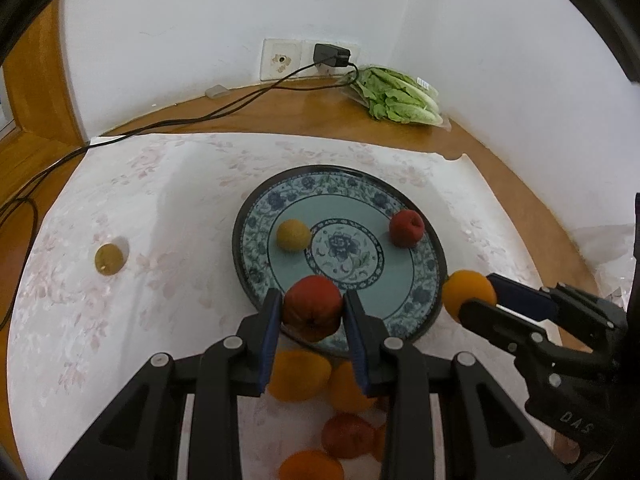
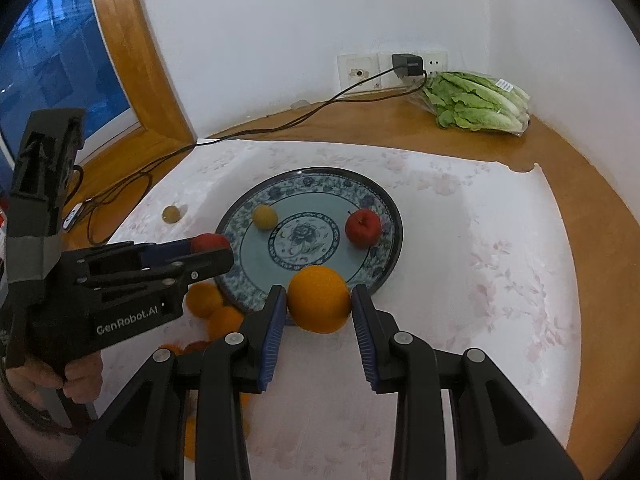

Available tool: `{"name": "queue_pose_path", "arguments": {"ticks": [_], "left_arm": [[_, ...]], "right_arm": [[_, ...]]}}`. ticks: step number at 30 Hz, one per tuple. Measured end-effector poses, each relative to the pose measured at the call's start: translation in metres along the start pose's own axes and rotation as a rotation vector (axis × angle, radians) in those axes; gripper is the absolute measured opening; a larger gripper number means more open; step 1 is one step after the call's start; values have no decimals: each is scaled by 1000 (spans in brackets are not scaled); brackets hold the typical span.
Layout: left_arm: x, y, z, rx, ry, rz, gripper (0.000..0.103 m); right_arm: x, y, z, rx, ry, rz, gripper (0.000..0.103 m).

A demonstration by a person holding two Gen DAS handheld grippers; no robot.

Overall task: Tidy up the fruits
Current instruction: 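Carry the red apple and the orange over the plate with both tools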

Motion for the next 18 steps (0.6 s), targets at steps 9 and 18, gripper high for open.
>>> {"name": "queue_pose_path", "arguments": {"ticks": [9,18], "left_arm": [[8,-2,-22,5,15,-14,32],[13,2,-36,27,24,-17,32]], "right_arm": [[6,-7,-21,-12,6,-9,35],[9,-14,-36,-22,3,-37,35]]}}
Point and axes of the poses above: each gripper's, at about its wrist camera, not at the fingertips, and z roughly against the way its jaws point, y to its left, x to its top, the point moved 4 cm from there along -z, roughly the way its jaws point, and after that the axes turned 2 degrees about -z, right-handed, at the moved point
